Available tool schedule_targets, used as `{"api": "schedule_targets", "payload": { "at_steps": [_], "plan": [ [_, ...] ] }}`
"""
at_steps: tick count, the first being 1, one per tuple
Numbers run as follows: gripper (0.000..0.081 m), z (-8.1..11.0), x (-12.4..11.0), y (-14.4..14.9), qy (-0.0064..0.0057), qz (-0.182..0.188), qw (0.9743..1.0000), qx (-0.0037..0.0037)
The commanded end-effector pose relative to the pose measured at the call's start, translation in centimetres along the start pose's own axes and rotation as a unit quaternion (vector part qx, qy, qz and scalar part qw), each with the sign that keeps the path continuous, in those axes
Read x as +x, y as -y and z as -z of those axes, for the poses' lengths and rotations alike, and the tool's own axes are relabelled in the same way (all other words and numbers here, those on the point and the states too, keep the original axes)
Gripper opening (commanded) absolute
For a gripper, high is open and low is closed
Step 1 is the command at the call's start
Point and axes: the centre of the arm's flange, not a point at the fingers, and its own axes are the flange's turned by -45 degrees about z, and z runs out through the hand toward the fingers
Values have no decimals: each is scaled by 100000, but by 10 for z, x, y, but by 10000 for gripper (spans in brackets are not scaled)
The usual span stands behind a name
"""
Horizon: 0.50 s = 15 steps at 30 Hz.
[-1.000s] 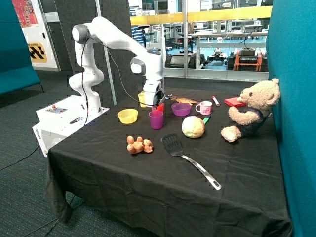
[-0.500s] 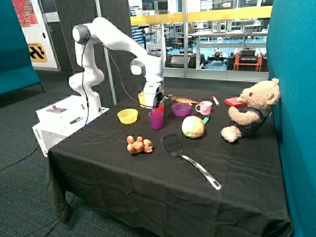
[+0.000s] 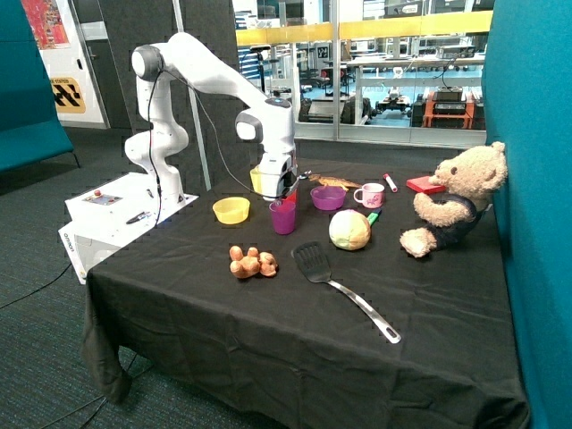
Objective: Match the cups with the appropriate bowls
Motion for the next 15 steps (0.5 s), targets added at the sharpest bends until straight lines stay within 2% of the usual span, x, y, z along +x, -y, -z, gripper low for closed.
{"api": "schedule_targets", "payload": {
  "at_steps": [1,15],
  "plan": [
    [336,-6,1,-1,-89,168,100000,-7],
    [327,-11,12,15,-89,1935,99981,-9]
  ]
}}
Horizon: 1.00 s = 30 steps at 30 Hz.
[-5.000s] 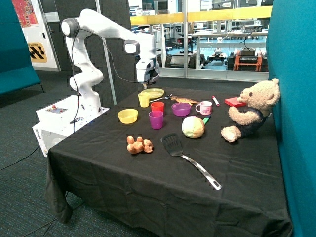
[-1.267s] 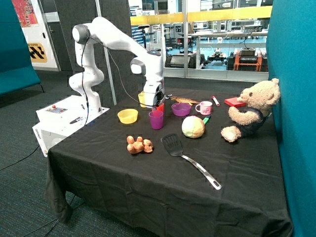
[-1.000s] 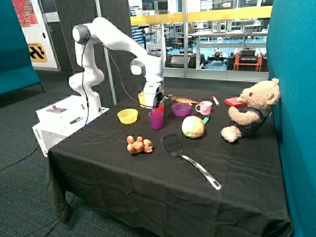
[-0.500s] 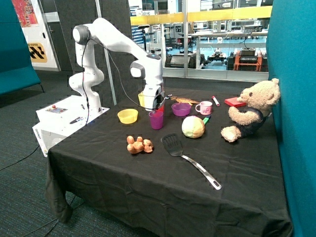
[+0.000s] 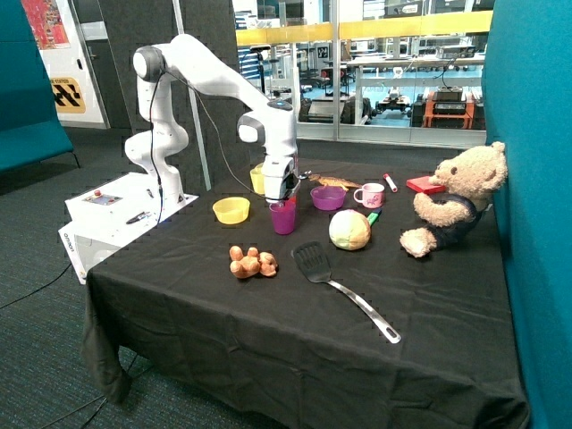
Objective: Match the cups with the appropriate bowls
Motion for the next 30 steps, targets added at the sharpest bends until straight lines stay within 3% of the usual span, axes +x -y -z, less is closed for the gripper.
{"api": "schedule_targets", "payload": {
  "at_steps": [1,18,19,21,22,30],
  "plan": [
    [327,-3,8,10,146,1051,99994,-45],
    [297,-5,9,3,146,13,100000,-47],
    [278,-6,9,3,146,-72,100000,-47],
    [82,-6,8,1,146,-536,99998,-47],
    [41,-6,8,0,145,-766,99997,-48],
    [0,-4,9,0,146,-422,99999,-47]
  ]
}}
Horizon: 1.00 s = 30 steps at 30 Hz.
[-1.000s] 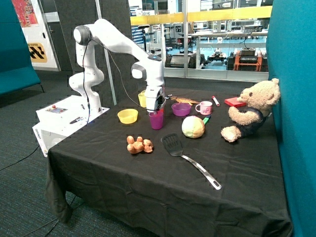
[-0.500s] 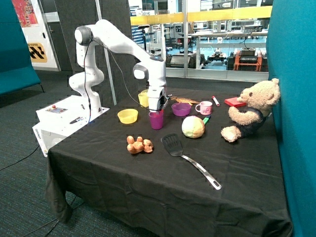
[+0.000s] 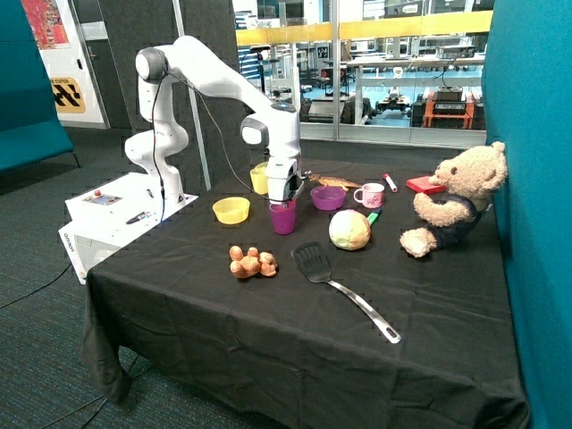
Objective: Match the cups with the appropriate bowls
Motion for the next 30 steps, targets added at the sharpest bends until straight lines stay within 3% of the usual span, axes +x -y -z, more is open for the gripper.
{"api": "schedule_targets", "payload": {
  "at_steps": [1,30],
  "plan": [
    [0,1,1,-2,208,-115,100000,-46],
    [0,1,-3,7,209,913,99996,-44]
  ]
}}
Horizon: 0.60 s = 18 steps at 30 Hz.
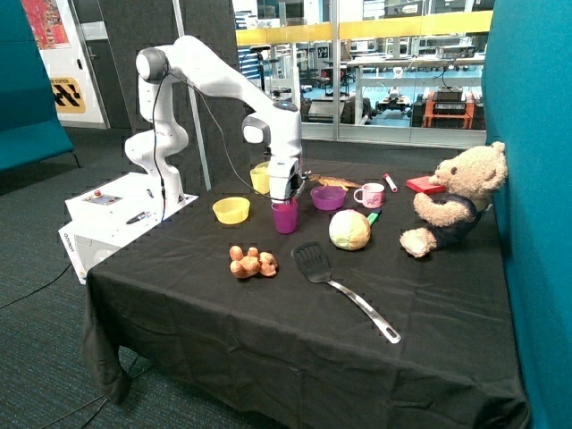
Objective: Match the cups with the appropriate bowls
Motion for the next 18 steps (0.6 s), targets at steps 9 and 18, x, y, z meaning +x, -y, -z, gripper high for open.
{"api": "schedule_targets", "payload": {
  "at_steps": [9,18],
  "plan": [
    [0,16,-1,8,-172,1017,99995,31],
    [0,33,6,22,-173,2945,99956,27]
  ]
}}
